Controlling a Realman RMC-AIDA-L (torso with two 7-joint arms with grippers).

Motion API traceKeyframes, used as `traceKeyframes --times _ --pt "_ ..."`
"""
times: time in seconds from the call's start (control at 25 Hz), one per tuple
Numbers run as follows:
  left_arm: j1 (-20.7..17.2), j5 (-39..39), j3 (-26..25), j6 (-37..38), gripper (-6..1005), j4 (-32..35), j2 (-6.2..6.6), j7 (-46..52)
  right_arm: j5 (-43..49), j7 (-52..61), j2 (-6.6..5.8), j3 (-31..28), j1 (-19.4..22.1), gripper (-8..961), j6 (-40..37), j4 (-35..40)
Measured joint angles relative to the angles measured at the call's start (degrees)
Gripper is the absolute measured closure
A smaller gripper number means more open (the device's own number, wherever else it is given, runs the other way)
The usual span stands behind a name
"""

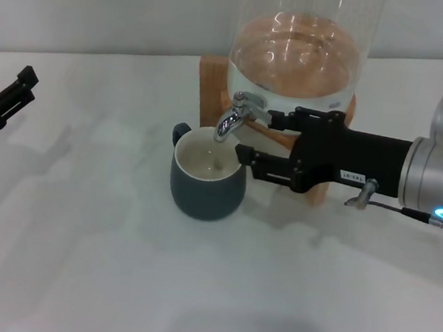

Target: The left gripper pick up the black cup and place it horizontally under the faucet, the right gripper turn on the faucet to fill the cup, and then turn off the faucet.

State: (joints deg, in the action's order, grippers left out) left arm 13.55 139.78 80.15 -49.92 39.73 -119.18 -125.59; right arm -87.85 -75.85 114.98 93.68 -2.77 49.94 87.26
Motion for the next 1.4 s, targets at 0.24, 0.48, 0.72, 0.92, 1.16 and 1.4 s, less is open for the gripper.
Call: traceKeyframes --times 0.24,0.48,0.72,0.92,1.16,1.4 --pt "-0.05 0.04 0.0 0.0 110 0.0 0.0 0.0 0.07 0.01 0.06 0.79 -0.24 275 0.78 0.32" --pt "0.05 0.06 0.0 0.0 110 0.0 0.0 0.0 0.07 -0.08 0.07 0.9 -0.41 275 2.82 0.61" --pt "0.14 0.06 0.0 0.0 109 0.0 0.0 0.0 0.08 -0.14 0.01 0.68 -0.47 275 3.14 0.71" --pt "0.15 0.06 0.0 0.0 109 0.0 0.0 0.0 0.06 -0.13 -0.1 -0.49 -0.4 275 3.72 0.73" --pt "0.35 0.03 -0.36 0.05 110 0.0 0.04 0.0 0.01 -0.11 -0.09 -4.26 0.33 274 6.24 0.71" --pt "0.52 -0.08 -1.18 0.03 109 0.09 0.15 0.0 -0.56 -0.09 -0.09 -8.93 0.44 274 11.46 -0.11"
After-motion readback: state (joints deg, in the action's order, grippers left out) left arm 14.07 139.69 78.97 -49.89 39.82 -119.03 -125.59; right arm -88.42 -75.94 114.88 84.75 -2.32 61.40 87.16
